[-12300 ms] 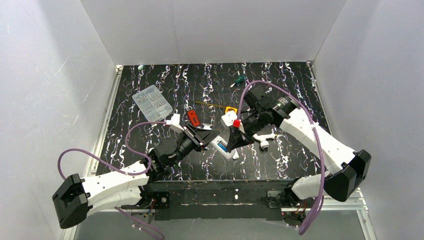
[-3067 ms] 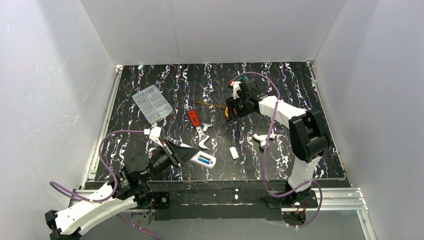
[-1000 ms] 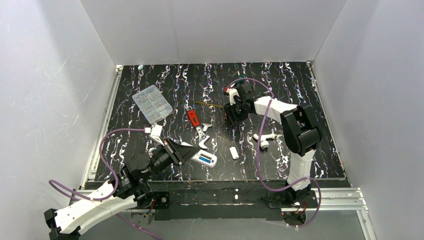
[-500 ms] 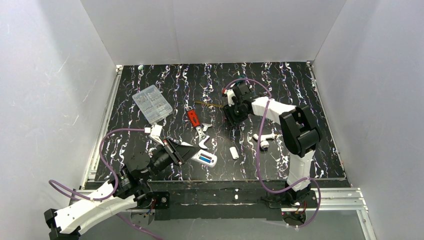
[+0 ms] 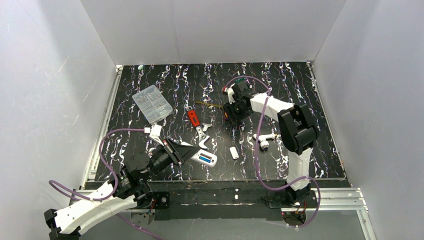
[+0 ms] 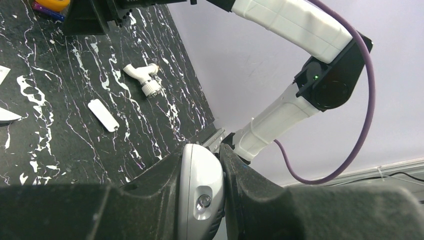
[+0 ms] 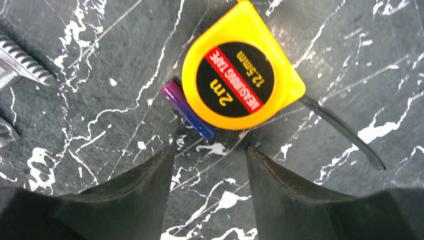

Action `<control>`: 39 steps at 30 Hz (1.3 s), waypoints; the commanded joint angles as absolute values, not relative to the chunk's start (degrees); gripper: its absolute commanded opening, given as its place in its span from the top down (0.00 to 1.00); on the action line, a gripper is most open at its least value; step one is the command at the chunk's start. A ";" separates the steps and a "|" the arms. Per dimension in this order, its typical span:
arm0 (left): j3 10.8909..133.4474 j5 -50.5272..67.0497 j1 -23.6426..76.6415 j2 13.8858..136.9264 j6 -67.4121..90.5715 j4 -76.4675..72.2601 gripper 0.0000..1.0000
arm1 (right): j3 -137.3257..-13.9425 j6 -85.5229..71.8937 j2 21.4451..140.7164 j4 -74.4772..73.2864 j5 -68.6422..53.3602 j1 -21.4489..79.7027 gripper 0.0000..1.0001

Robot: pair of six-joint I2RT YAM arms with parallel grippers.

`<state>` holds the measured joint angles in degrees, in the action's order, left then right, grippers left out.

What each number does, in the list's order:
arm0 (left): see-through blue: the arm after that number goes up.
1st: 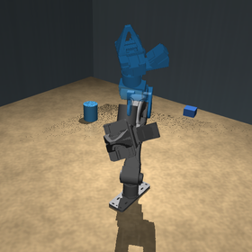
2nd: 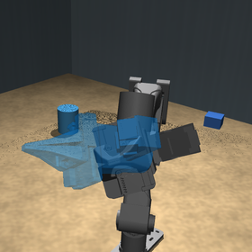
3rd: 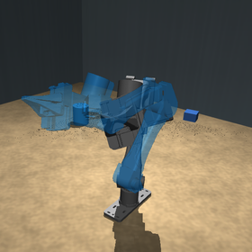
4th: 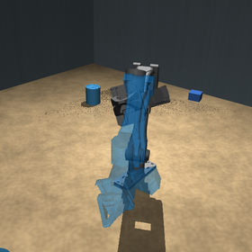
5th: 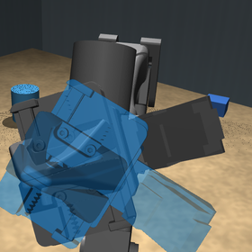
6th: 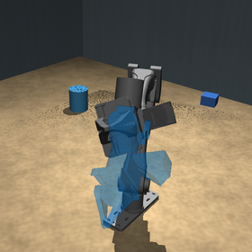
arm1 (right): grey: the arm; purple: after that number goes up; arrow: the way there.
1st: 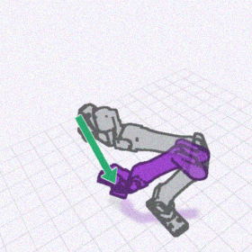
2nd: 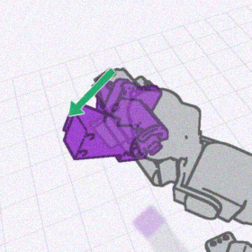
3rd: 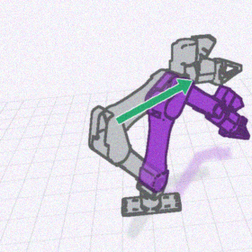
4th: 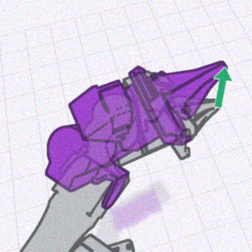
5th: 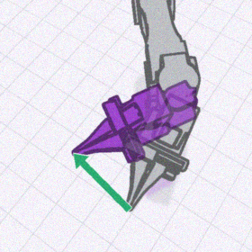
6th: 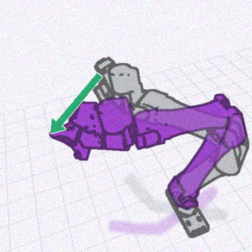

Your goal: Load the batteries into the remote control

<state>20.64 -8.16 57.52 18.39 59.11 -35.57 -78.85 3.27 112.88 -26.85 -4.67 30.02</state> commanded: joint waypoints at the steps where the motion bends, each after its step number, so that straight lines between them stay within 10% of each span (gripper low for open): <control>1: 22.58 -9.05 57.66 16.67 58.47 -39.20 1.00 | -82.82 5.25 114.72 -27.17 -7.96 29.75 0.36; 24: 22.85 -9.71 57.66 15.91 58.27 -38.15 1.00 | -86.92 6.95 118.47 -27.40 -14.44 32.16 0.29; 39: 22.51 -9.49 57.66 17.26 58.80 -39.83 1.00 | -81.54 4.15 116.79 -30.26 -5.93 33.13 0.54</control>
